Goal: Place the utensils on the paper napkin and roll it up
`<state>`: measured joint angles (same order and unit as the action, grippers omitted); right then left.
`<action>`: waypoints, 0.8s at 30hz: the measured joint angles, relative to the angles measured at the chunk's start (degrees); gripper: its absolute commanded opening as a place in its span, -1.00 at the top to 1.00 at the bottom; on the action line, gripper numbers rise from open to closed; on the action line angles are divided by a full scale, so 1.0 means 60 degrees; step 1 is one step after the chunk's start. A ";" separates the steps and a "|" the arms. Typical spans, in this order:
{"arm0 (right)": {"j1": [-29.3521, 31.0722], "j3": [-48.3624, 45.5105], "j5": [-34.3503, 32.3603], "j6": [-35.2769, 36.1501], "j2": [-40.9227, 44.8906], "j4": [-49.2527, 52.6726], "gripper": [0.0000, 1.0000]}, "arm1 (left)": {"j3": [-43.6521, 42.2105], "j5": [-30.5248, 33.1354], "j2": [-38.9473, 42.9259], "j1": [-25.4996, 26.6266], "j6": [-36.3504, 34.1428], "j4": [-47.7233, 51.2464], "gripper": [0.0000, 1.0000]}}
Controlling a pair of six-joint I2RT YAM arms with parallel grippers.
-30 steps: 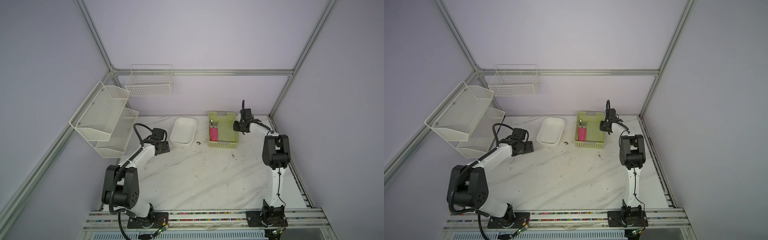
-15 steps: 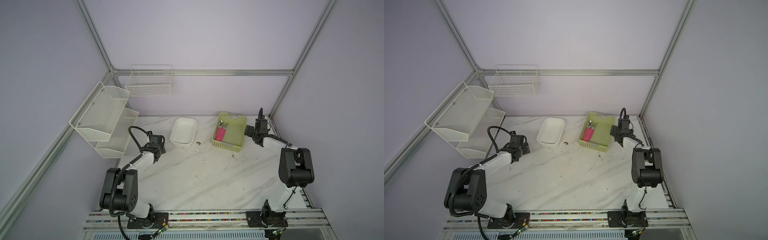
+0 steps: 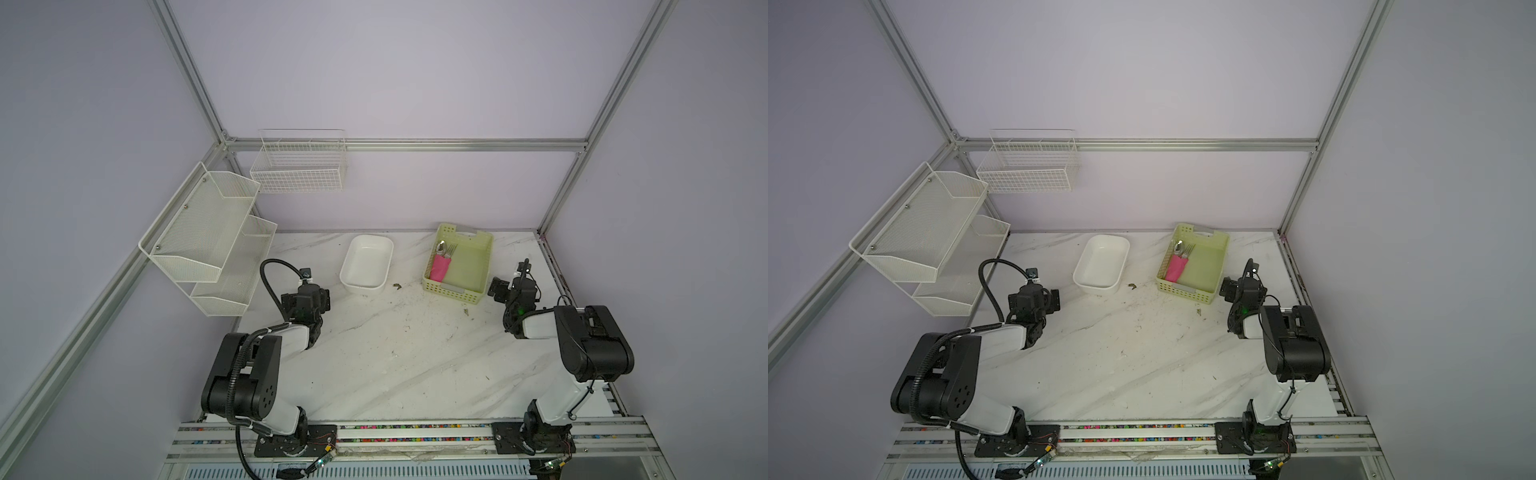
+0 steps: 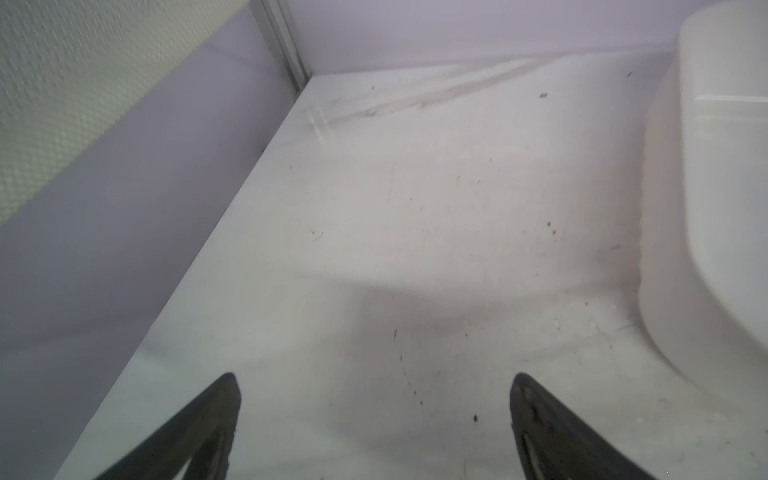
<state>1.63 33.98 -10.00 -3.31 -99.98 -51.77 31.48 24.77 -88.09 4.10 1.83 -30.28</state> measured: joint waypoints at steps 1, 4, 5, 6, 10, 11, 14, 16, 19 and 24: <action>0.0036 -0.0073 0.0055 0.0080 0.0000 -0.0372 -0.95 | -0.0142 -0.0175 -0.0036 -0.0044 -0.0022 -0.0408 -1.00; 0.0178 -0.0466 0.0138 0.0280 0.0000 -0.1530 -0.95 | -0.0506 -0.0707 -0.0036 -0.0153 -0.0044 -0.1038 -0.99; 0.0208 -0.0623 0.0164 0.0324 -0.0004 -0.1810 -0.95 | -0.0601 -0.0867 -0.0036 -0.0193 -0.0066 -0.1206 -0.99; 0.0226 -0.0820 0.0248 0.0408 -0.0018 -0.2146 -0.95 | -0.0750 -0.1082 -0.0036 -0.0255 -0.0076 -0.1486 -0.99; 0.0277 -0.1246 0.0419 0.0557 -0.0204 -0.3049 -0.95 | -0.1322 -0.1610 -0.0353 -0.0433 -0.0153 -0.2590 -0.99; 0.0277 -0.1293 0.0419 0.0576 -0.0222 -0.3169 -0.95 | -0.1322 -0.1665 -0.0368 -0.0441 -0.0157 -0.2517 -0.99; 0.0277 -0.1355 0.0404 0.0616 -0.0248 -0.3479 -0.95 | -0.1337 -0.1843 -0.0372 -0.0441 -0.0171 -0.2849 -0.99; 0.0280 -0.1351 0.0404 0.0641 -0.0248 -0.3574 -0.95 | -0.1392 -0.1894 -0.0372 -0.0441 -0.0175 -0.3133 -0.99; 0.0288 -0.1351 0.0408 0.0659 -0.0248 -0.3646 -0.95 | -0.1421 -0.1923 -0.0372 -0.0441 -0.0175 -0.3264 -0.99; 0.0302 -0.1351 0.0408 0.0678 -0.0251 -0.3690 -0.95 | -0.1421 -0.1938 -0.0372 -0.0437 -0.0175 -0.3359 -0.99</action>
<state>3.44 25.87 -7.55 0.75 -101.49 -73.91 22.96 13.15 -90.32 1.48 0.78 -50.43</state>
